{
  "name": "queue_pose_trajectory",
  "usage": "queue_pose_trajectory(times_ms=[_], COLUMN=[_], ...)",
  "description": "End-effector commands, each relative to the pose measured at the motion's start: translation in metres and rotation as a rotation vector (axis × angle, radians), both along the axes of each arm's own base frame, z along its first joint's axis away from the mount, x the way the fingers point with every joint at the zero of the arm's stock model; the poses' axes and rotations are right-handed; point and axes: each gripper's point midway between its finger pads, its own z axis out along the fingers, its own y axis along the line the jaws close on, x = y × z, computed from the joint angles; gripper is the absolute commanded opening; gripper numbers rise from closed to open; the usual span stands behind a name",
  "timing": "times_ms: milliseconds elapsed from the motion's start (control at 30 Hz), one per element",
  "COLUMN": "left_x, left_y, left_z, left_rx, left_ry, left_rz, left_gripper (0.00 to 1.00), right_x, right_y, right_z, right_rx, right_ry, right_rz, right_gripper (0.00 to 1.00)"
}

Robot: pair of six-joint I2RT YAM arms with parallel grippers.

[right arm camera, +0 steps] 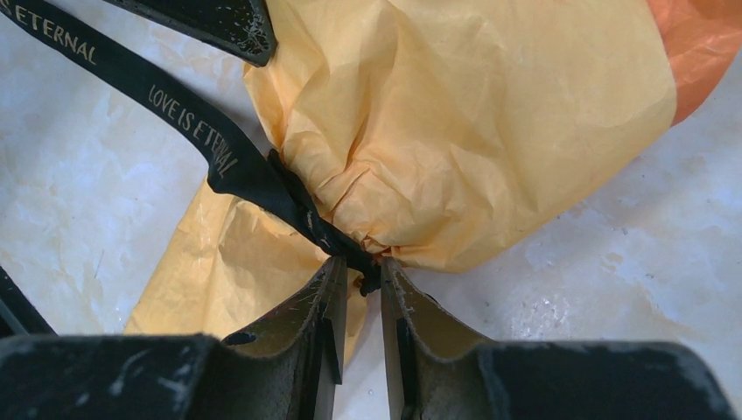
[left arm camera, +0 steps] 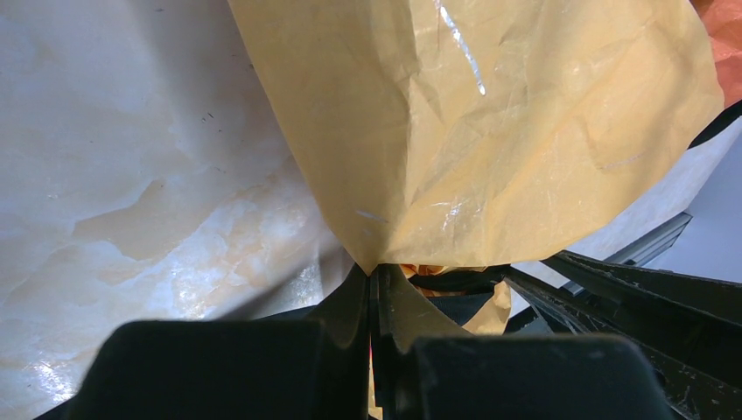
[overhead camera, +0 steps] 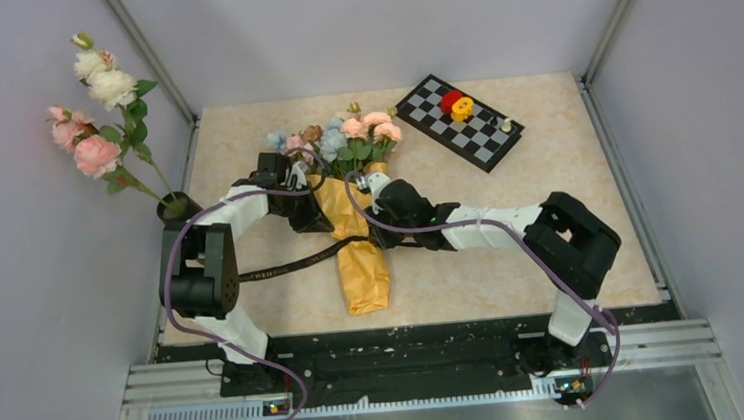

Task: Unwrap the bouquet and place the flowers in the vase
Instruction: Untie the ribbon from the wrapping paper.

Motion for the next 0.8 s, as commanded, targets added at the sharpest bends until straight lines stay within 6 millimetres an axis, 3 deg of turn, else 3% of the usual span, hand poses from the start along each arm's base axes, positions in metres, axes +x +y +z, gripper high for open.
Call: queue_pose_trajectory(times_ms=[0,267,533,767], left_x=[0.01,0.009,0.01,0.011], left_y=[0.001,0.0,0.001,0.005], left_z=[0.021,0.02,0.02,0.02], left_rx=[-0.012,-0.015,-0.01,-0.001], left_ry=[-0.064,-0.06,-0.06,-0.064], left_rz=[-0.003,-0.004,0.0,0.009], left_gripper=[0.0,0.0,0.0,0.0], right_x=[0.012,0.015,0.018,0.012], right_y=[0.015,0.017,0.01,0.006], right_z=[0.016,0.011,0.018,0.02], right_rx=[0.041,0.034,0.053,0.076], right_ry=[-0.029,-0.03,-0.069,-0.066], right_rz=[0.028,0.034,-0.004,-0.006], right_gripper=[0.23,0.22,0.0,0.0])
